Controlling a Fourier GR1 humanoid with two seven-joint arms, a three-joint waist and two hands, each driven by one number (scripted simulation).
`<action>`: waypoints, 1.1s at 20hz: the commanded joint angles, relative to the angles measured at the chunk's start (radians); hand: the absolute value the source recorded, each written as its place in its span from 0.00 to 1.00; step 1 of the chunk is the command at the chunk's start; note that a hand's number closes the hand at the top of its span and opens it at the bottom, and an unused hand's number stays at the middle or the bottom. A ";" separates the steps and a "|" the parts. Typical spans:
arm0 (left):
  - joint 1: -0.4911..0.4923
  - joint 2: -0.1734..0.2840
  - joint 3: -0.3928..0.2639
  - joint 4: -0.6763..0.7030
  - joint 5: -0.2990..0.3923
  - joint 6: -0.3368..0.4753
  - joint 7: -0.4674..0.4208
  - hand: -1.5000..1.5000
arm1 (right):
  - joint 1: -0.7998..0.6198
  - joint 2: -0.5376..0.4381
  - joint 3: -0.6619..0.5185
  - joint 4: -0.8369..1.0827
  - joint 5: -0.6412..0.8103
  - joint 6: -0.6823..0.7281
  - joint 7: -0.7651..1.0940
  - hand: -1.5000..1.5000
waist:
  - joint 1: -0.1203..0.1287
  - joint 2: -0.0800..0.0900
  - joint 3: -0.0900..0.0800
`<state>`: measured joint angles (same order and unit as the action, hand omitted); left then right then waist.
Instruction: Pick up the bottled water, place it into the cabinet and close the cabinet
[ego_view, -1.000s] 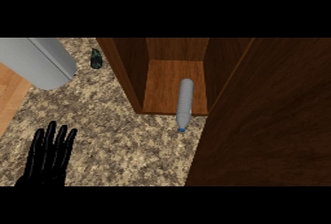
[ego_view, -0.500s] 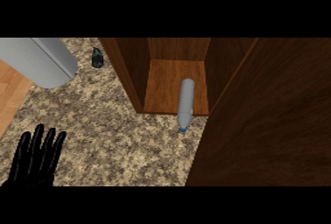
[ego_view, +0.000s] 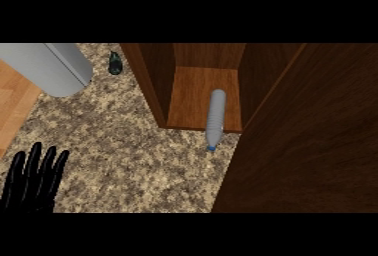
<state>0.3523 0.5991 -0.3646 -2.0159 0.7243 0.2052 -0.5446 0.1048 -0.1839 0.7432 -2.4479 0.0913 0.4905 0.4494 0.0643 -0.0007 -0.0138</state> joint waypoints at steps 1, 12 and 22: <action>0.013 0.012 0.004 -0.007 0.004 -0.018 0.000 0.00 | -0.094 0.175 0.054 0.109 0.051 -0.144 0.042 1.00 | 0.019 0.005 0.000; 0.014 0.037 0.031 -0.013 0.021 -0.067 -0.007 0.00 | -0.061 0.175 0.040 0.174 -0.094 -0.138 0.030 1.00 | 0.060 0.031 0.001; 0.014 0.058 0.038 -0.026 0.030 -0.113 -0.008 0.00 | -0.025 0.177 -0.013 0.281 -0.456 -0.102 0.114 1.00 | 0.105 0.047 0.003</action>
<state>0.3603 0.6506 -0.3292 -2.0325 0.7494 0.0990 -0.5580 0.1389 -0.1402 0.7236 -2.3273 -0.3330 0.5323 0.5201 0.1715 0.0452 -0.0155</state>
